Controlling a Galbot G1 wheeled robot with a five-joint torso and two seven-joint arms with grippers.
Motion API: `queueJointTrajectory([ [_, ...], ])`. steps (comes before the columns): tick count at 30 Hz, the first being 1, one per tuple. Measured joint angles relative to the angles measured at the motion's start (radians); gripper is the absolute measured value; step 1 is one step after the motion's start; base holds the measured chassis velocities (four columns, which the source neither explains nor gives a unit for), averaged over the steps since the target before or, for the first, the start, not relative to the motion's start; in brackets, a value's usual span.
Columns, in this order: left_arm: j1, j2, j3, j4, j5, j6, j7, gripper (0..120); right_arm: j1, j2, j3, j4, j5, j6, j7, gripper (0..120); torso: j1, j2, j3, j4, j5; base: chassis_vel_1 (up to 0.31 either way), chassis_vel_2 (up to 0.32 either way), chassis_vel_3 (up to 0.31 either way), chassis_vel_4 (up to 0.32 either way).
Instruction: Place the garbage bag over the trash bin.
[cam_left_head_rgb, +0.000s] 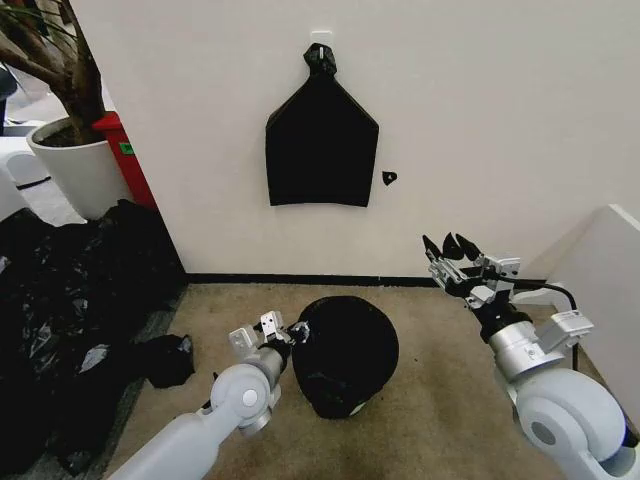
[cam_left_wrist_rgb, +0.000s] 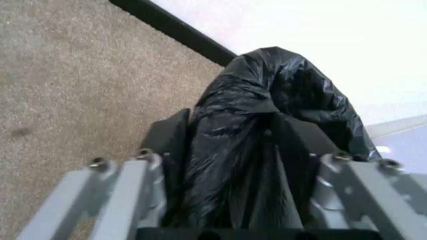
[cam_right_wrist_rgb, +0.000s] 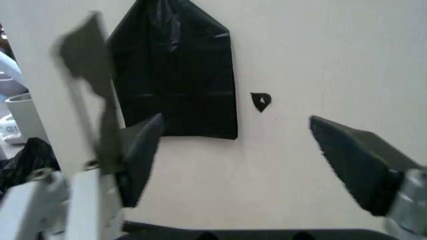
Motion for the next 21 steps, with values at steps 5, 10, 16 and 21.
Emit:
queueJointTrajectory([
  [5,0.006,0.023,-0.001,-0.028,0.016,-0.002,-0.027,77,0.001,-0.003,-0.005,0.002,0.007,-0.001,0.002,98,0.0,0.0,0.0,-0.0001,0.0,0.0,0.0,0.0,0.0],
  [10,0.027,0.069,-0.012,-0.066,0.037,-0.001,-0.04,94,0.009,-0.002,-0.023,0.003,0.015,-0.003,0.005,100,0.0,0.0,0.0,-0.0001,-0.0001,0.0,0.0,0.0,0.0],
  [16,0.071,0.135,-0.042,-0.111,0.077,0.001,-0.024,100,0.017,0.0,-0.048,0.001,0.023,-0.007,0.013,100,0.0,0.0,0.0,0.0,0.0,0.0,0.0,0.0,0.0],
  [21,0.087,0.156,-0.061,-0.126,0.086,0.0,0.017,100,0.018,0.0,-0.052,-0.001,0.028,-0.011,0.015,100,0.0,0.0,0.0,0.0,0.0,0.0,0.0,0.0,0.0],
])
